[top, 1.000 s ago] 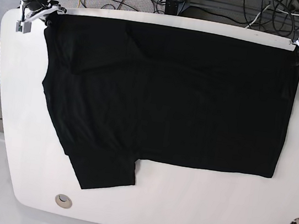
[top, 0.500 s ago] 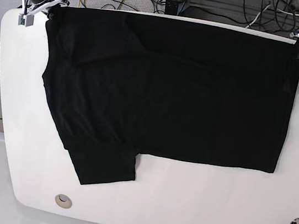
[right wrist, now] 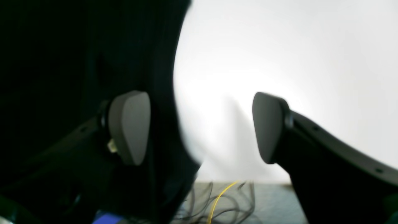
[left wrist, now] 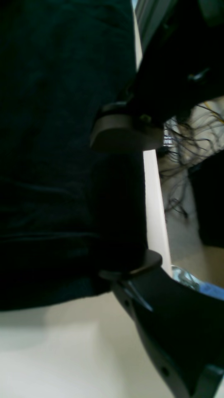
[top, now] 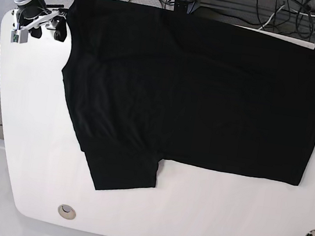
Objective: Fold the T-shirt properly
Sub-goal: 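Hold the shirt edge taut and release it with both grippers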
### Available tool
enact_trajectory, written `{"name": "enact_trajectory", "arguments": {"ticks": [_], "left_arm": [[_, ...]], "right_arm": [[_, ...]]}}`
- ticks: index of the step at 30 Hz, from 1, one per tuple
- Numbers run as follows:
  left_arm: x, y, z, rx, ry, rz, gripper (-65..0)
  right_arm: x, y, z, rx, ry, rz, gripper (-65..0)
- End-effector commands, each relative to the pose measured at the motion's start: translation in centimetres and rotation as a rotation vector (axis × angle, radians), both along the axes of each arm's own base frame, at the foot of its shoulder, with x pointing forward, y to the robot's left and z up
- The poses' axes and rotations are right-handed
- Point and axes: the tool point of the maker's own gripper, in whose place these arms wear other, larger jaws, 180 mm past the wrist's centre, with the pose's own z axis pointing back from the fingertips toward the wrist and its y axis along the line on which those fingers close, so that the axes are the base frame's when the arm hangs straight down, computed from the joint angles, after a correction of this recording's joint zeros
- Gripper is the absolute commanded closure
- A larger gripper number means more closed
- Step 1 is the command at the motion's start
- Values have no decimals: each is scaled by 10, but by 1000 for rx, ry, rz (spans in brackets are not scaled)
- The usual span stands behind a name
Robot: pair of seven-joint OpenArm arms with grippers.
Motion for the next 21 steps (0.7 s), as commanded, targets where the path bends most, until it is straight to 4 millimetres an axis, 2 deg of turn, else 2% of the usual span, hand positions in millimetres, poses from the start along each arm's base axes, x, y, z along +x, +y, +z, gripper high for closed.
{"name": "enact_trajectory", "arguments": {"ticks": [1, 4, 7, 10, 13, 15, 21], "left_arm": [[7, 16, 6, 68, 77, -25, -434], [15, 10, 14, 91, 71, -62, -428], [8, -9, 12, 74, 64, -80, -428], [6, -20, 10, 57, 55, -84, -428], [3, -22, 9, 53, 60, -81, -427], [4, -21, 9, 56, 58, -80, -427], [4, -19, 10, 60, 59, -80, -427]], "right_arm": [[14, -7, 16, -34, -41, 24, -494], [22, -10, 22, -51, -54, 38, -494], [26, -7, 23, -44, -59, 47, -494], [26, 15, 12, -12, -17, 110, -494], [19, 24, 3, 14, 0, 102, -494], [8, 24, -3, 16, 32, 97, -494], [-5, 19, -13, -18, 88, 89, -494]]}}
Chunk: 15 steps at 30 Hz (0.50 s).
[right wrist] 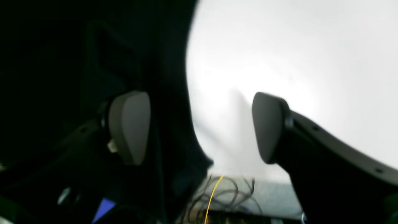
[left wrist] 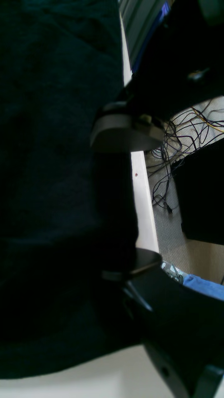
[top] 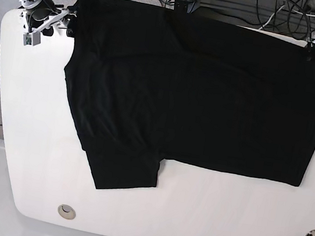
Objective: Fold the T-shirt properly
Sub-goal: 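Hold the shirt edge taut and release it with both grippers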
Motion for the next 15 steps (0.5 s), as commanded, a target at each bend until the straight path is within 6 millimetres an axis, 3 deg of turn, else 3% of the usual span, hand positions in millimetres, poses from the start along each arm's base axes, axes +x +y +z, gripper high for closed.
{"name": "enact_trajectory", "arguments": {"ticks": [1, 9, 15], "left_arm": [[4, 7, 9, 23, -16, -11, -427], [5, 7, 9, 23, -19, -11, -427], [8, 11, 12, 35, -22, -18, -427]], "right_arm": [[-2, -9, 3, -64, 3, 16, -494], [-23, -11, -14, -118, 88, 7, -494], [-26, -7, -17, -109, 96, 9, -494]]}}
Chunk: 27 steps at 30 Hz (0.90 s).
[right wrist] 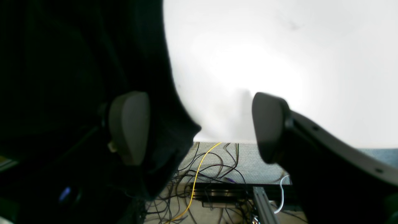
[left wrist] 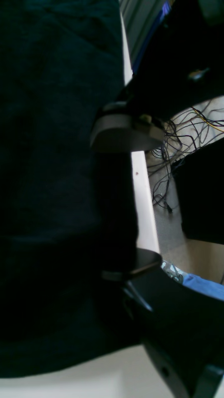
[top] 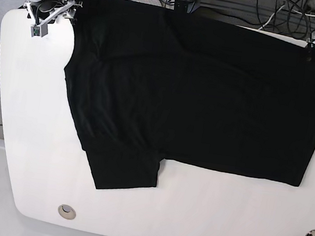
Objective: Fold the T-shirt properly
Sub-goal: 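Hold the shirt edge taut and release it with both grippers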
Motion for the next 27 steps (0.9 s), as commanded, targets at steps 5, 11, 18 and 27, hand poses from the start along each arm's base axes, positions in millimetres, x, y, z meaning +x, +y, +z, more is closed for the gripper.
{"name": "enact_trajectory", "arguments": {"ticks": [5, 11, 18, 27], "left_arm": [[7, 10, 12, 33, -23, -17, -427], [7, 10, 12, 33, -23, -17, -427], [8, 10, 12, 32, -24, -17, -427], [8, 10, 12, 32, -24, -17, -427]], "right_arm": [[-1, 2, 3, 4, -14, -2, -494], [-8, 8, -1, 21, 0, -10, -493], [-8, 8, -1, 22, 0, -11, -295], [1, 6, -4, 30, -9, -19, 0]]}}
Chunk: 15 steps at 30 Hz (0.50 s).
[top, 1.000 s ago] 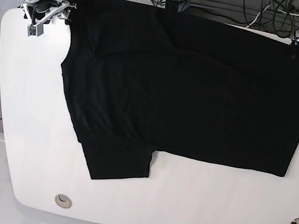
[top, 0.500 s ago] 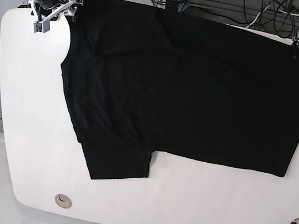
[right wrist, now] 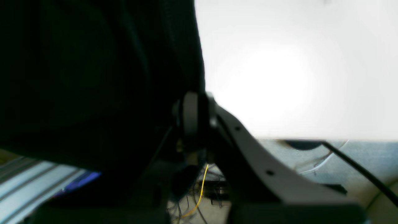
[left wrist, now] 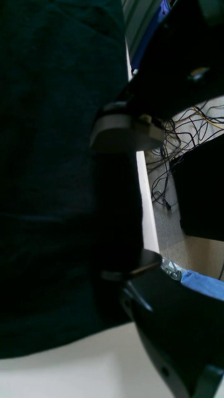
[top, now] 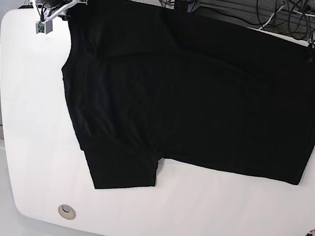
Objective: Fold the T-shirt properly
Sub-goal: 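Hold the shirt edge taut and release it with both grippers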
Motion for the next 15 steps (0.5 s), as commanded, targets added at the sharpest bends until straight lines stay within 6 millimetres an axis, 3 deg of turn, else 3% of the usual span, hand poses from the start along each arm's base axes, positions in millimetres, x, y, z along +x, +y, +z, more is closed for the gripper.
{"name": "enact_trajectory", "arguments": {"ticks": [1, 5, 10, 15], "left_arm": [[7, 6, 10, 17, -29, -10, -427], [7, 6, 10, 17, -29, -10, -427], [7, 6, 10, 17, -28, -10, -427], [6, 6, 10, 17, -26, -10, -427]], "right_arm": [[9, -8, 0, -1, -19, -8, 0], [21, -27, -13, 11, 1, -32, 0], [32, -43, -14, 2, 3, -42, 0], [33, -44, -14, 0, 1, -43, 0]]}}
